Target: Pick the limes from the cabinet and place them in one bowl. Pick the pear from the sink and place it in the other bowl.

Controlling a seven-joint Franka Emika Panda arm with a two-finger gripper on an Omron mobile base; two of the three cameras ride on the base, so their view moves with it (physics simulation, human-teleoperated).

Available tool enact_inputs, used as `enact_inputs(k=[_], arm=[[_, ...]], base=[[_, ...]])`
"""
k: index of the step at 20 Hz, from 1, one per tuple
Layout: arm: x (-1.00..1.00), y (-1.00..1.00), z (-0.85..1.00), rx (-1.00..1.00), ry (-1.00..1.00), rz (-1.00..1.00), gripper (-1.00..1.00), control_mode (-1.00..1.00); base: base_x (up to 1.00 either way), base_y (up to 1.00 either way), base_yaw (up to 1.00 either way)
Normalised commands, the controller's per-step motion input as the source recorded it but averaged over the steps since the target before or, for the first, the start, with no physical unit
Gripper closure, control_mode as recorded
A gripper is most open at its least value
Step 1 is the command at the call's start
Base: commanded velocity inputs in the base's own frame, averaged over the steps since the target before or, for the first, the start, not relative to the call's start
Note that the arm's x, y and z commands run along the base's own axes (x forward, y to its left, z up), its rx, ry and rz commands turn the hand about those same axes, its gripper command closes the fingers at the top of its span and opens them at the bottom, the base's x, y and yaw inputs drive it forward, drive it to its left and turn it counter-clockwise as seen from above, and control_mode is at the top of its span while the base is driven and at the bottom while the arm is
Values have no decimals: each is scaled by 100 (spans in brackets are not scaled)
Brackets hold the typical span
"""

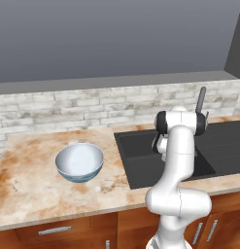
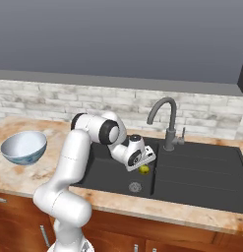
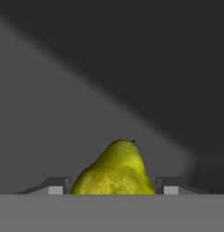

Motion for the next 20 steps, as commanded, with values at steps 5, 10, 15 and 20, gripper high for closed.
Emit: enact_inputs(k=[5,10,15,20], arm=[[-2,0,0,0,0,0,100,-100],[-16,0,27,0,0,0,100,-100],[-27,0,59,0,0,0,100,-100],[-14,21,50,0,0,0,100,-100]], base=[[0,0,0],[0,0,0],[0,0,0],[0,0,0]])
